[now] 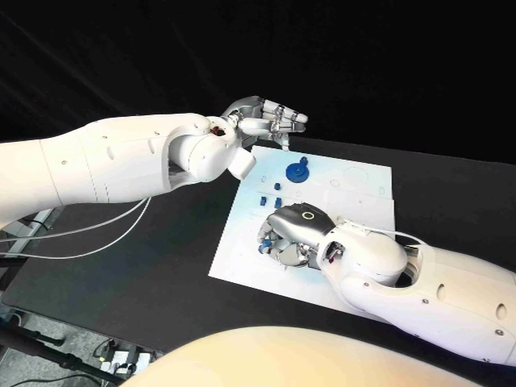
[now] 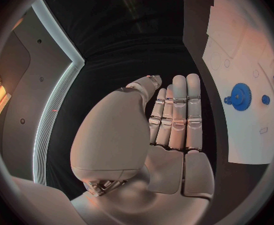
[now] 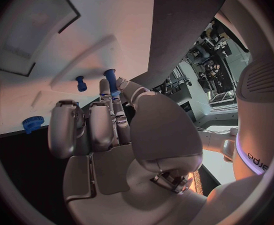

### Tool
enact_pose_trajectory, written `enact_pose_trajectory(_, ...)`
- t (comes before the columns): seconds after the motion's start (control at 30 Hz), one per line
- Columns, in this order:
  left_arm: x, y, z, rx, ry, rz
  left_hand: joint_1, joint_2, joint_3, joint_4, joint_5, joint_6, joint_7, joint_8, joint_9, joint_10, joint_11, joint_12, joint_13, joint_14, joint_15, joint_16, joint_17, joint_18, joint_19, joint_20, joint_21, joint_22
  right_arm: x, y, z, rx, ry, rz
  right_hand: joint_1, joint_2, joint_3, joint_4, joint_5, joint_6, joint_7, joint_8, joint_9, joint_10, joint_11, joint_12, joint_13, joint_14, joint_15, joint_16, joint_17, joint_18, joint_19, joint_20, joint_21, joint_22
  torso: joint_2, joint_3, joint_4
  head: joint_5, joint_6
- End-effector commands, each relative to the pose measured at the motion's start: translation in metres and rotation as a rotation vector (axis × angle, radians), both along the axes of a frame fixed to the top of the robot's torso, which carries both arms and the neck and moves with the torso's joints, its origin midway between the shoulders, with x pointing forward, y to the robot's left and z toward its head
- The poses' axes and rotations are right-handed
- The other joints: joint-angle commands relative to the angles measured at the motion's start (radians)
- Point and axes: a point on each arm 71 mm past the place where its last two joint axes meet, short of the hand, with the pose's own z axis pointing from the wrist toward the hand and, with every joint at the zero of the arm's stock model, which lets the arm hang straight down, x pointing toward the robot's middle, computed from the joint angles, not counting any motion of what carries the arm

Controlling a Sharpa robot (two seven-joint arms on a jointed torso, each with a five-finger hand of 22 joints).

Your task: Assemble the parts on the task board

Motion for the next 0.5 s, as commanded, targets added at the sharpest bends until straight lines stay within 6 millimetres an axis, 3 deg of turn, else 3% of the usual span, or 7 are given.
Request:
enact_pose_trajectory(0.03, -0.0005, -0.0023, 0.0010, -0.005, -0.005, -0.019, -0.002, 0.005, -0.005, -0.001, -0.003, -0.006, -0.003, 0.000, 0.001, -0.007, 0.002, 0.006, -0.001, 0.003, 0.006, -0.005, -0.001, 0.007, 0.006, 0.001, -0.006, -0.001, -0.0006, 0.0008, -0.0018, -0.019, -0.011, 0.004, -0.017, -0.015, -0.007, 0.002, 0.007, -0.031, -0.001, -0.021, -0.011, -0.006, 0.001, -0.005, -0.001, 0.026, 0.009, -0.006, -0.002, 0.001, -0.001, 0.008, -0.006, 0.137, 0.000, -0.0002, -0.0012, 0.001, 0.000)
enact_pose_trajectory(0.5, -0.0001, -0.0023, 0.0007, -0.004, -0.002, -0.020, -0.002, 0.005, -0.005, -0.001, -0.003, -0.006, -0.003, 0.000, 0.001, -0.007, 0.002, 0.006, -0.001, 0.003, 0.006, -0.005, -0.001, 0.007, 0.006, 0.001, -0.006, -0.001, -0.0025, 0.0003, 0.0046, 0.062, -0.047, -0.007, -0.032, -0.033, -0.015, 0.002, 0.012, -0.118, -0.023, -0.043, -0.028, -0.003, -0.016, -0.004, 0.006, 0.026, -0.004, -0.005, -0.003, 0.003, -0.001, 0.001, -0.009, 0.139, -0.001, 0.0007, -0.0010, -0.004, 0.000)
